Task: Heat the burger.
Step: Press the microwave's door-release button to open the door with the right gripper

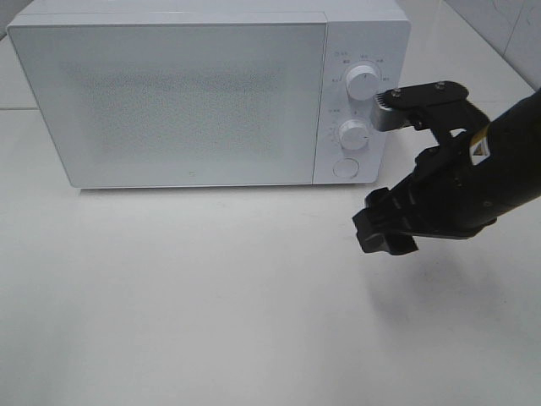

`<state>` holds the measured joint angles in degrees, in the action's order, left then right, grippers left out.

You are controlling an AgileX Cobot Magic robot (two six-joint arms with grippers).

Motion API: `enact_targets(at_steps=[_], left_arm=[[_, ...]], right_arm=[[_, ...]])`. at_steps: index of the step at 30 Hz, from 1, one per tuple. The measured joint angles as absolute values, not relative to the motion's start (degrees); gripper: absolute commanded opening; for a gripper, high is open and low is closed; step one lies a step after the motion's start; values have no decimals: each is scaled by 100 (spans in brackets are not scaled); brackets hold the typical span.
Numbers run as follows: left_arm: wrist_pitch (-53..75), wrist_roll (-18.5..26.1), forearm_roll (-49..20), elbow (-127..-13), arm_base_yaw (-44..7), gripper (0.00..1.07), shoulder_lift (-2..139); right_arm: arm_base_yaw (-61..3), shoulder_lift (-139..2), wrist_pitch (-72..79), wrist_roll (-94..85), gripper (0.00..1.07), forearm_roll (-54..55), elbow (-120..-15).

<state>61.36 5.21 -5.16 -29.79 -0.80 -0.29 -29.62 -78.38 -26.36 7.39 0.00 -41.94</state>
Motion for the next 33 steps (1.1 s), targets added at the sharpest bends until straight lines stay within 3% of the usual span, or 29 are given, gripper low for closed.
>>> enact_targets(at_steps=[20,33], left_arm=[[6136,521,-516,-2979,-80,101,-29],[6136,521,-516,-2979,-80,101,-29]], right_arm=[[-2916,-4750,-4990,590,78,-40,-4194],[-1541,-2384,-5844,424,76,0,-3856]])
